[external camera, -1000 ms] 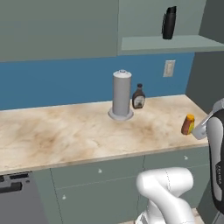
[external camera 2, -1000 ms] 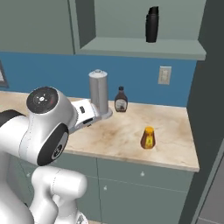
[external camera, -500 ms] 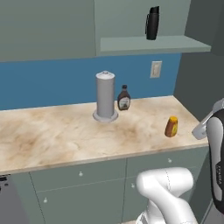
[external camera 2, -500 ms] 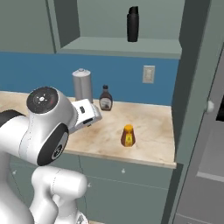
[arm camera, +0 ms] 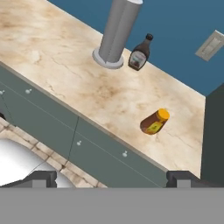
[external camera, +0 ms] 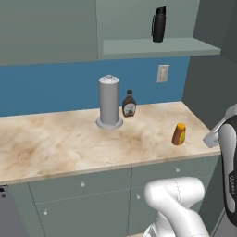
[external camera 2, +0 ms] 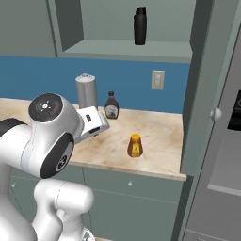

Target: Pick the bar and honey bottle from the counter and place them in the cabinets closest to them.

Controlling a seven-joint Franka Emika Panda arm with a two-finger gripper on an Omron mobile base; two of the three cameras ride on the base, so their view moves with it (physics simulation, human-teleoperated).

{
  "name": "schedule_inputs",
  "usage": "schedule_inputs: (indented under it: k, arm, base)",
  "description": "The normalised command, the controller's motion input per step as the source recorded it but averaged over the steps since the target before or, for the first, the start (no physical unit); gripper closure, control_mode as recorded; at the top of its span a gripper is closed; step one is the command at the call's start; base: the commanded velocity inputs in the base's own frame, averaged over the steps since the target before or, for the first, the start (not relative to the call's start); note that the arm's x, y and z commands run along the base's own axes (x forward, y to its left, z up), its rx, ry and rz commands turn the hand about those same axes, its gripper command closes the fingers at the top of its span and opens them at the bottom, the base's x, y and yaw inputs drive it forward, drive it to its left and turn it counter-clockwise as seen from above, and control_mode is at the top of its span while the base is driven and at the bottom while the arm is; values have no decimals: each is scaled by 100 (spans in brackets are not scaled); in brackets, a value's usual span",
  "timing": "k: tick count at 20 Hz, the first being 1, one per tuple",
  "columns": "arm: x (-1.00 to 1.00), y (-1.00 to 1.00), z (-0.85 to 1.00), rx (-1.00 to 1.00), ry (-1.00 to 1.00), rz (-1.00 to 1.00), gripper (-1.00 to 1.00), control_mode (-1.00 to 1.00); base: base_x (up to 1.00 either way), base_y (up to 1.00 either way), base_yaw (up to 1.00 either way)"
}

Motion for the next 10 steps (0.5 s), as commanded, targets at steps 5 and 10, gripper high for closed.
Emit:
schedule_inputs:
  k: [5, 10]
  arm:
    - [0, 0, 0, 0, 0, 0, -100, 100]
    - [0, 0, 0, 0, 0, 0, -100, 100]
  base:
    - [27, -10, 1]
    - [41, -12, 1]
